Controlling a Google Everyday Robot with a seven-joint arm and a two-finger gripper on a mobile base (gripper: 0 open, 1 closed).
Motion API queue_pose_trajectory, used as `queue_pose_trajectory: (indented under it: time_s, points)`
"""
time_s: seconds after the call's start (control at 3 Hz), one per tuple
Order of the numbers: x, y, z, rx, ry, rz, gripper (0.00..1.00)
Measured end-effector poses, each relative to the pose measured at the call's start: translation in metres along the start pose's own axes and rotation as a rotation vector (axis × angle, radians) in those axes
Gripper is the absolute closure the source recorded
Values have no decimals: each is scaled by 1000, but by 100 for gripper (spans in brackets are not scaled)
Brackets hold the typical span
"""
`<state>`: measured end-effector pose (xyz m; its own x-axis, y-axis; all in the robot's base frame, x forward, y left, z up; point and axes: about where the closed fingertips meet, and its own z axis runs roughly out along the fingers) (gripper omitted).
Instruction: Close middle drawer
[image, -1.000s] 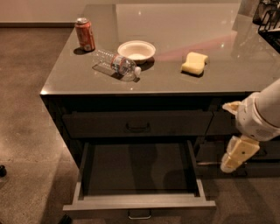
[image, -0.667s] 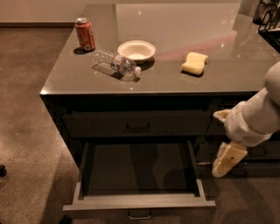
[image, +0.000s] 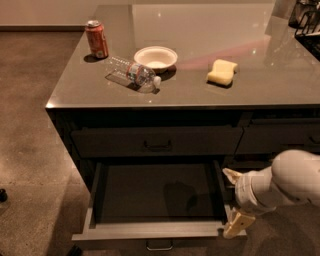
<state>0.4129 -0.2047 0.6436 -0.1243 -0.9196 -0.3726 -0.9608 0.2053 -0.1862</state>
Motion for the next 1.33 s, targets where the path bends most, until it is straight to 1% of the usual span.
queue_pose_trajectory:
  time_s: [0.33, 0.67, 1.0, 1.33]
  points:
    - [8, 4, 25, 37, -57, -36, 0]
    - [9, 4, 32, 32, -56, -50, 0]
    - [9, 9, 53, -25, -40, -67, 0]
    - [2, 31, 94, -69, -25, -158, 0]
